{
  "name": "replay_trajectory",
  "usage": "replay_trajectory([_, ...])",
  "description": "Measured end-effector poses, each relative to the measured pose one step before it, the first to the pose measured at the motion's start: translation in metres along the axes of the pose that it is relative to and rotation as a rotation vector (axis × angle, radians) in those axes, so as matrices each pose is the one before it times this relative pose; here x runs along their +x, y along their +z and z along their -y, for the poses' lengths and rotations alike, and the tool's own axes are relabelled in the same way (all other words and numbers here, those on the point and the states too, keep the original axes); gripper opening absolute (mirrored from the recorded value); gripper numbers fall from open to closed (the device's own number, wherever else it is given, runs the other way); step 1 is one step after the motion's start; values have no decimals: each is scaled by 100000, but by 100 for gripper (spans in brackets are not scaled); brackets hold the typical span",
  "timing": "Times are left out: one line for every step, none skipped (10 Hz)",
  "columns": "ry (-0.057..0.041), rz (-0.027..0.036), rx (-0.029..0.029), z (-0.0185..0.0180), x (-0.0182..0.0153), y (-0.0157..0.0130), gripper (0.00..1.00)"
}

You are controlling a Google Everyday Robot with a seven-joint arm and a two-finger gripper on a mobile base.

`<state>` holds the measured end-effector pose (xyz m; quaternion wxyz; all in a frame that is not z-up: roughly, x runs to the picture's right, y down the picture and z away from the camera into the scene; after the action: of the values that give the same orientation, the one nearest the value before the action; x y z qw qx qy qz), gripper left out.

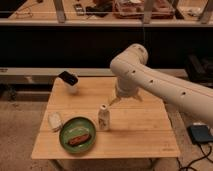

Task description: Move the arm in a circular motion

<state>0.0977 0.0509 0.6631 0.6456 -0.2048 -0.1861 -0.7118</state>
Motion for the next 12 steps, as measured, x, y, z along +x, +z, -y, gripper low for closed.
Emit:
replay_trajectory([-5,2,-1,2,0,2,80])
replay_trajectory([2,3,-4,-1,-1,0,80])
replay_trajectory([-24,-5,4,12,4,-1,80])
replay_trajectory([2,-2,-2,-1,1,0,80])
replay_trajectory([-1,7,0,0,-2,2,80])
replay_trajectory([3,-7,4,2,2,-1,80])
replay_trajectory([2,3,1,0,-1,1,80])
replay_trajectory([-39,-286,-205,-32,62,-142,80])
replay_trajectory([-86,-333,-122,-41,111,-229,80])
replay_trajectory([106,-2363,704,19,848,-1345,78])
replay_trajectory([-35,-4765,2894,401,1970,-2394,68])
replay_trajectory([-921,-4473,4091,1137,2102,-1824,60])
